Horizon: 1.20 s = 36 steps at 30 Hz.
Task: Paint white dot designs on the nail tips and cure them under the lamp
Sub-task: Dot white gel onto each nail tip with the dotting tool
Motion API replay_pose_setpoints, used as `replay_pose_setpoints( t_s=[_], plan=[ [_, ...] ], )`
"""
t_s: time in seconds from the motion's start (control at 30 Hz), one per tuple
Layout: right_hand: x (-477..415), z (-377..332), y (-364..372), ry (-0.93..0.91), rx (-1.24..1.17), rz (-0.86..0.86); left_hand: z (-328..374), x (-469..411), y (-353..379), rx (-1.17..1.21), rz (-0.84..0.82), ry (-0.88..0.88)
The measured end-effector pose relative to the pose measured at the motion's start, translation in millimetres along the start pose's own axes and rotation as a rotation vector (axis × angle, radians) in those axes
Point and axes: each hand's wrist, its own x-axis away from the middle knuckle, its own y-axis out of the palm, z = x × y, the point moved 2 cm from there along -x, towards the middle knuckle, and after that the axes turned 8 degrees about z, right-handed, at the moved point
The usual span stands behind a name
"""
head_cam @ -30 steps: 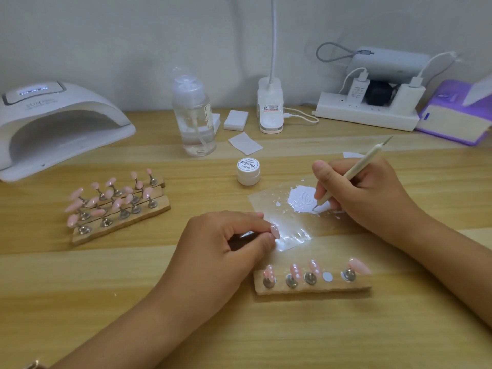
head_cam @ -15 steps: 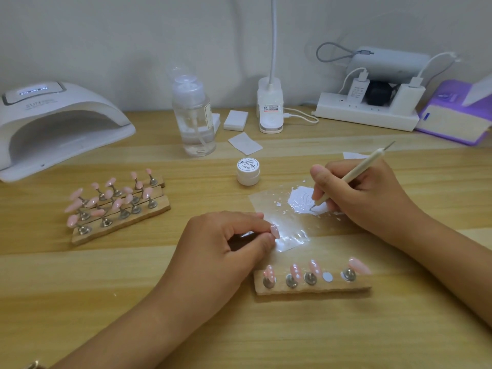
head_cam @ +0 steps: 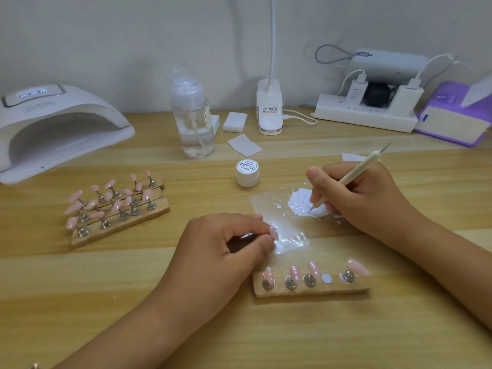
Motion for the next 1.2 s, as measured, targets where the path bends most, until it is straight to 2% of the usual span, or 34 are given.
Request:
replay_pose_setpoints(
  t_s=[0.07, 0.2, 0.33, 0.5, 0.6, 0.7, 0.83, 1.03, 1.2],
  plan=[
    [-1, 0, -1, -0.002, 0.027, 0.039, 1, 0, 0, 0.001, -0.001, 0.005],
    [0, -1, 0, 0.002, -0.001, -0.012, 0, 1, -1, 0.007, 0.001, -0.006],
    [-1, 1, -2, 0.018, 0.023, 0.056, 1, 0, 0, 0.004, 0.003, 0.000],
    [-1, 0, -1, -0.020, 0.022, 0.019, -1, 0, 0, 0.010, 0.003, 0.006],
    [-1, -7, -5, -0.016, -0.084, 0.092, 0, 0, 1, 0.076, -0.008, 0.018],
    [-2, -26, -7, -0.023, -0.233, 0.133, 6, 2, 0, 0.190, 0.053, 0.073],
    [4, -59, 0, -0.020, -0.407, 0.065, 16, 4, -3, 0.203, 0.144, 0.192],
    [19, -78, 10, -0.002, -0.585, -0.043, 20, 5, -6, 0.242, 0.164, 0.200],
    [24, -81, 14, 0.002, -0.595, -0.063, 19, 6, -6, 0.254, 0.146, 0.186]
  ],
)
